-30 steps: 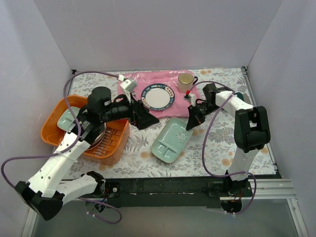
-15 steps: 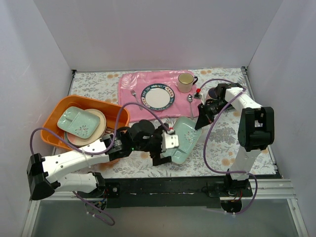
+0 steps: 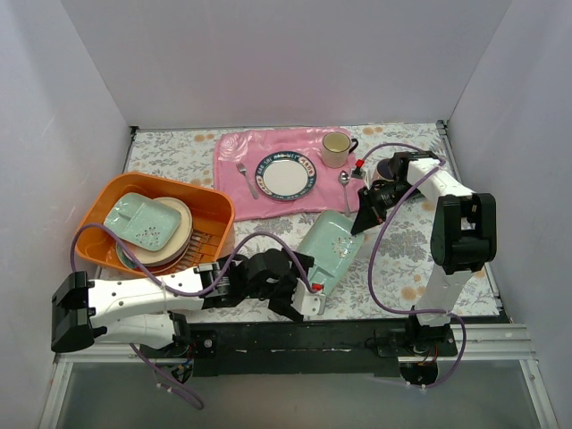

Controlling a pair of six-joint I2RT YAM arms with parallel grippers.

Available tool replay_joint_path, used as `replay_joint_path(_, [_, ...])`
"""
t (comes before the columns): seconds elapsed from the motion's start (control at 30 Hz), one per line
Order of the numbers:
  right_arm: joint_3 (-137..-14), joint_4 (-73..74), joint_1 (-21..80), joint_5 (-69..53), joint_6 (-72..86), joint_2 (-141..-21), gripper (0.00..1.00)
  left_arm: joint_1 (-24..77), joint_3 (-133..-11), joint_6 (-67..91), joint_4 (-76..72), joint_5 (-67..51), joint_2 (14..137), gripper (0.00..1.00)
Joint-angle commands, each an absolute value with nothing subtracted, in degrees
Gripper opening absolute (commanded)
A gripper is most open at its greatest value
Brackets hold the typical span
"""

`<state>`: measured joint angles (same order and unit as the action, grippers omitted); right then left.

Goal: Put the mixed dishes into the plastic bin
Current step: Pick up the plate at the center of the board.

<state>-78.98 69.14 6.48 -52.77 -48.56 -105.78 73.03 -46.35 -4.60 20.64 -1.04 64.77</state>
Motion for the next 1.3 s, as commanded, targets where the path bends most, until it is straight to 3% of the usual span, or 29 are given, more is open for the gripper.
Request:
replay_joint_path(0.0, [-78.9, 74.9, 6.5, -63.5, -45.6, -103.1, 0.01, 75.0, -45.3, -8.1, 17.1, 2.4, 65.8, 0.98])
replay_joint_path(0.2, [-78.0, 74.9, 6.4, -64.5, -45.4, -102.6, 0.01, 76.3, -43.9, -10.3, 14.8, 7.6, 67.8, 0.98])
replay_joint_path(0.3, [-77.4, 75.0, 6.4, -65.0, -45.2, -102.0, 0.01, 76.3, -43.9, -10.4, 14.9, 8.9, 68.1, 0.92])
replay_joint_path(0.47, [-76.6, 75.1, 6.5, -66.1, -44.8, -101.3, 0.01, 76.3, -43.7, -10.6, 14.6, 12.6, 69.6, 0.65])
replay_joint_path(0.67, [-75.9, 75.1, 6.4, -66.4, -44.6, -100.1, 0.01, 76.3, -44.0, -11.2, 12.6, 15.0, 70.7, 0.57])
replay_joint_path(0.97, [-75.7, 74.9, 6.5, -65.6, -43.9, -99.6, 0.01, 76.5, -47.2, -12.2, 11.6, 18.9, 69.3, 0.00])
replay_joint_path(1.27, [-75.4, 74.6, 6.5, -65.5, -43.4, -99.9, 0.03, 76.7, -51.6, -12.8, 10.6, 20.1, 67.4, 0.00])
